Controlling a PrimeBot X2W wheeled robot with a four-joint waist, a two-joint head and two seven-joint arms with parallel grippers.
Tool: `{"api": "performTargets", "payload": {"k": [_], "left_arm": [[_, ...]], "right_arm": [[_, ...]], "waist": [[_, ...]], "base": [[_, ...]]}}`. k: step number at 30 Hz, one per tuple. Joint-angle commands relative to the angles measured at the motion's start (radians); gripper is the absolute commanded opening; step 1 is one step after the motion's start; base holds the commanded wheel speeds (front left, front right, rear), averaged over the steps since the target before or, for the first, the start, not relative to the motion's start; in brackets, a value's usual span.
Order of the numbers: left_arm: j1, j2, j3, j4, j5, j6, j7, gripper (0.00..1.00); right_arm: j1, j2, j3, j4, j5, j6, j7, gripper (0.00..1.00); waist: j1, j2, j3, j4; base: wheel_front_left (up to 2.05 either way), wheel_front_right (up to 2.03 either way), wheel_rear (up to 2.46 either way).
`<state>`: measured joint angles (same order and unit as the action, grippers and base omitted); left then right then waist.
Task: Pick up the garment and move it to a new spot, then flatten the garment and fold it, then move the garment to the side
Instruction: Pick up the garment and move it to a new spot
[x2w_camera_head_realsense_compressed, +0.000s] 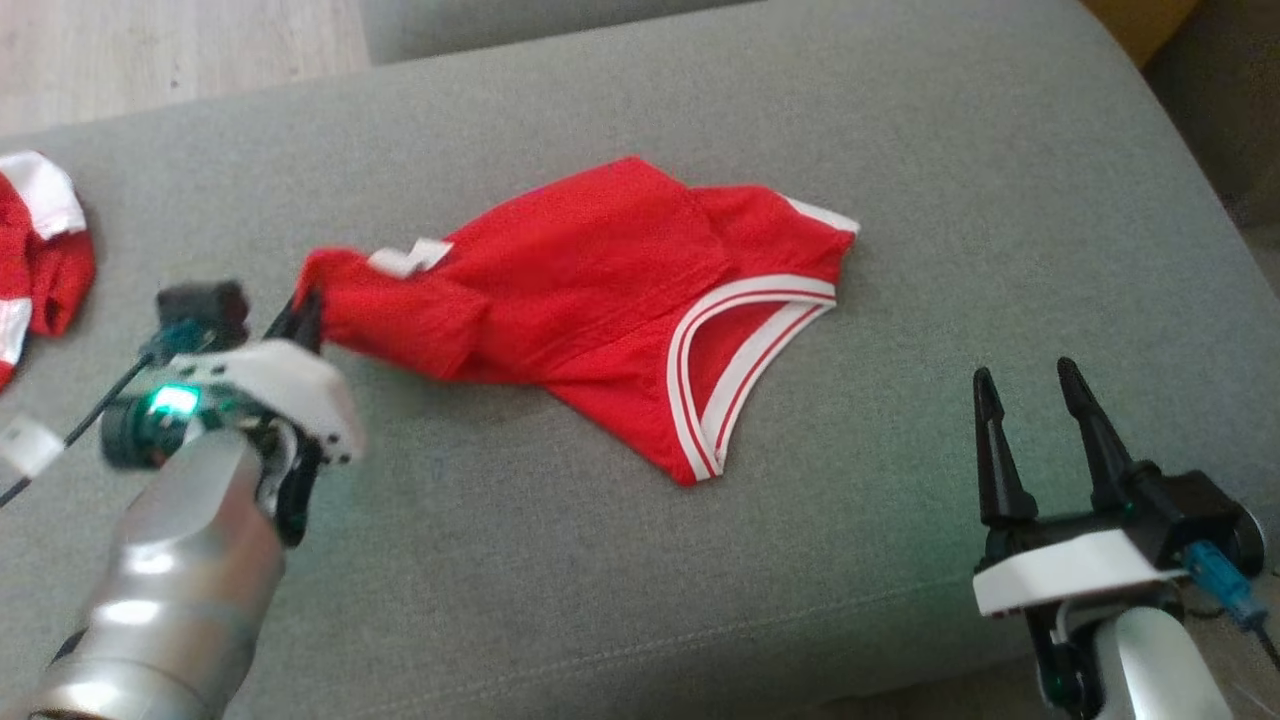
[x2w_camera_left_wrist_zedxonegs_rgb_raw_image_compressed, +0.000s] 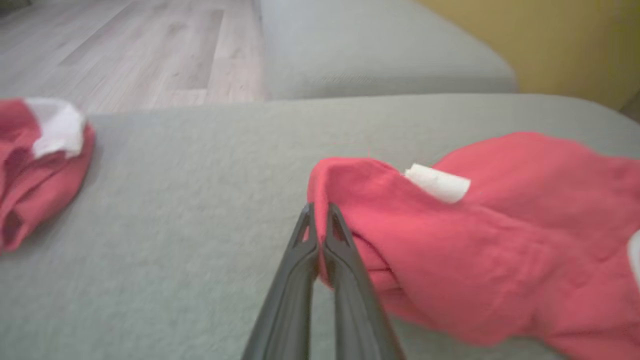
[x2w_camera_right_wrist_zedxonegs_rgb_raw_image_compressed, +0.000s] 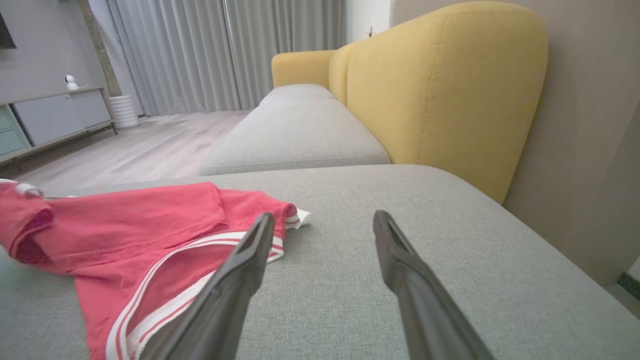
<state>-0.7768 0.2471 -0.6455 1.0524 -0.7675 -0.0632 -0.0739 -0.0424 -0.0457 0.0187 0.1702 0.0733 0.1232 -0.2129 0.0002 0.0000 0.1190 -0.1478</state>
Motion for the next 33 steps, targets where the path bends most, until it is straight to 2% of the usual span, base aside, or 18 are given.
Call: {"api": "performTargets", "payload": {"k": [1,2,3,4,5,6,19,24,28,33], "left_arm": [[-0.050,0.047,0.040,0.000,-0.007,0.014,-0.017,0.00],[-0.045,0.050,0.041,0.016,-0.007,0.019,-0.020,0.00],[-0.042,0.053,0.039,0.029,-0.005,0.023,-0.025,0.21],[-0.041,0.056,0.038,0.040,-0.003,0.025,-0.033,0.53],[-0.041,0.057,0.039,0.049,-0.004,0.024,-0.041,0.95],[-0.042,0.057,0.037,0.055,-0.002,0.022,-0.049,1.00],[-0.101,0.003,-0.007,0.016,0.035,-0.035,-0.156,1.00],[-0.059,0.009,-0.029,-0.049,0.067,-0.043,-0.180,1.00],[0.021,0.018,-0.006,-0.129,0.069,-0.015,-0.187,1.00],[0.198,0.028,0.050,-0.306,0.079,0.052,-0.187,1.00]], "right_arm": [[-0.042,-0.004,0.023,-0.025,0.008,0.008,-0.016,1.00],[-0.045,-0.004,0.022,-0.023,0.007,0.008,-0.017,1.00],[-0.048,-0.004,0.021,-0.020,0.007,0.008,-0.018,1.00],[-0.050,-0.004,0.019,-0.018,0.006,0.008,-0.020,1.00],[-0.051,-0.004,0.018,-0.015,0.005,0.008,-0.021,1.00],[-0.052,-0.004,0.016,-0.011,0.005,0.008,-0.022,1.00],[-0.027,-0.004,0.001,0.032,0.001,0.008,-0.019,1.00],[-0.001,-0.004,-0.020,0.022,-0.006,0.008,0.001,1.00],[0.037,-0.004,-0.037,0.008,-0.013,0.008,0.018,1.00],[0.113,-0.004,-0.047,-0.017,-0.024,0.008,0.039,1.00]], "waist": [[-0.0002,0.0000,0.017,-0.004],[-0.0002,0.0000,0.021,-0.003],[-0.0002,0.0000,0.024,-0.002],[-0.0002,0.0000,0.025,-0.001],[-0.0002,0.0000,0.025,0.002],[-0.0002,0.0000,0.022,0.006],[-0.0002,0.0000,-0.103,0.098],[-0.0002,0.0000,-0.161,0.139],[-0.0002,0.0000,-0.198,0.176],[-0.0002,0.0000,-0.230,0.216]], "base": [[0.00,0.00,0.00],[0.00,0.00,0.00],[0.00,0.00,0.00],[0.00,0.00,0.00],[0.00,0.00,0.00],[0.00,0.00,0.00],[0.00,0.00,0.00],[0.00,0.00,0.00],[0.00,0.00,0.00],[0.00,0.00,0.00]]}}
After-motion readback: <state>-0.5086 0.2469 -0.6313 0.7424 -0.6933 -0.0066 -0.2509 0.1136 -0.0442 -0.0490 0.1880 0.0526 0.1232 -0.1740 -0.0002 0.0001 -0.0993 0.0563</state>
